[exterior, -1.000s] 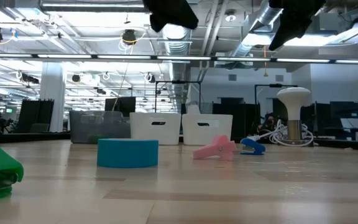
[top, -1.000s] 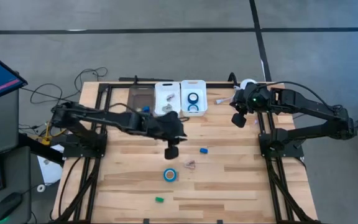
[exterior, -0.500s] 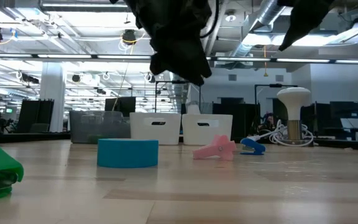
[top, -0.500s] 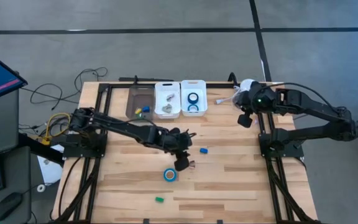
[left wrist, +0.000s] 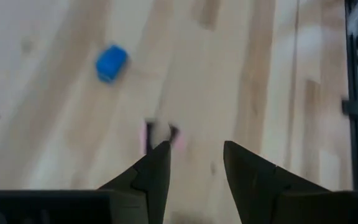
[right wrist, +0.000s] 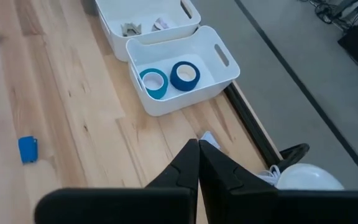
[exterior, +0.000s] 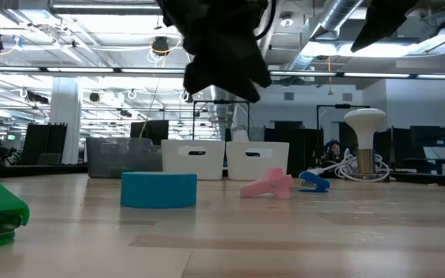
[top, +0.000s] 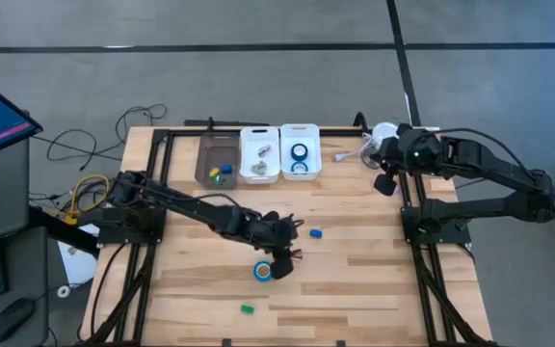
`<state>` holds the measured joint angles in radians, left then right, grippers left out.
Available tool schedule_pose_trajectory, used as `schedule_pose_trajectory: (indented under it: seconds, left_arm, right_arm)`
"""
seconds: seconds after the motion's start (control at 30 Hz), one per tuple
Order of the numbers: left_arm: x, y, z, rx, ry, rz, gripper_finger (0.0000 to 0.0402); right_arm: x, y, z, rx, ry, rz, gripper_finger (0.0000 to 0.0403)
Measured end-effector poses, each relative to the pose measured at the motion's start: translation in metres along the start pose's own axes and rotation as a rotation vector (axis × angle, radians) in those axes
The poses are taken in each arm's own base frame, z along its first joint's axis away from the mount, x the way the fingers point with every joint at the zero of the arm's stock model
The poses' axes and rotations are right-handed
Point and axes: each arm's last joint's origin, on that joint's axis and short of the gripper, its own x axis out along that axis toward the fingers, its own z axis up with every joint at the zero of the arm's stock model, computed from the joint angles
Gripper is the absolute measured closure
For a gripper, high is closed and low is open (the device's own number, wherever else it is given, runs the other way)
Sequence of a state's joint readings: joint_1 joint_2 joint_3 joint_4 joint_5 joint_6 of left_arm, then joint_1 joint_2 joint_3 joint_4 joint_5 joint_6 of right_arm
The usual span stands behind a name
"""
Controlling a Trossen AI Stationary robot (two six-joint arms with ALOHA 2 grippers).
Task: Pick and place Stapler, Stapler remover, tape
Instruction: Put the light blue tape into the right white bin
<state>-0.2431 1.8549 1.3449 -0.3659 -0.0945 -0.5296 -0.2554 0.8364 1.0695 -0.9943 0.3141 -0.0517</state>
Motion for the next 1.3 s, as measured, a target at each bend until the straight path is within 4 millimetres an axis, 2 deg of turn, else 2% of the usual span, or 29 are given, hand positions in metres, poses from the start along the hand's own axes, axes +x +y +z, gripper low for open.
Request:
schedule_pose_trajectory:
  seconds: [0.27,0.37,0.67,0.83,1.17,1.3]
  left_arm:
    - [-0.011,-0.018,-0.039,0.117,0.272,0.010,0.0260]
    - [-0.015,-0.021,-0.047,0.169,0.312,0.052,0.0260]
    - [-0.011,-0.010,-0.044,0.176,0.267,0.158,0.0260]
    - [-0.003,0.003,-0.058,0.151,0.340,0.165,0.0260]
    - [0.007,0.004,-0.067,0.127,0.321,0.064,0.0260]
    - [0.010,0.012,-0.076,0.098,0.353,0.093,0.0260]
  right_arm:
    - [0.000,0.000,0.000,0.010,-0.001,0.000,0.0402]
    - [0.000,0.000,0.001,0.028,-0.005,0.001,0.0402]
    - [0.000,0.000,0.001,0.029,-0.007,0.002,0.0402]
    - [0.000,0.000,0.001,0.029,-0.007,0.002,0.0402]
    - [0.000,0.000,0.001,0.029,-0.007,0.000,0.0402]
    - [0.000,0.000,0.001,0.029,-0.007,0.000,0.0402]
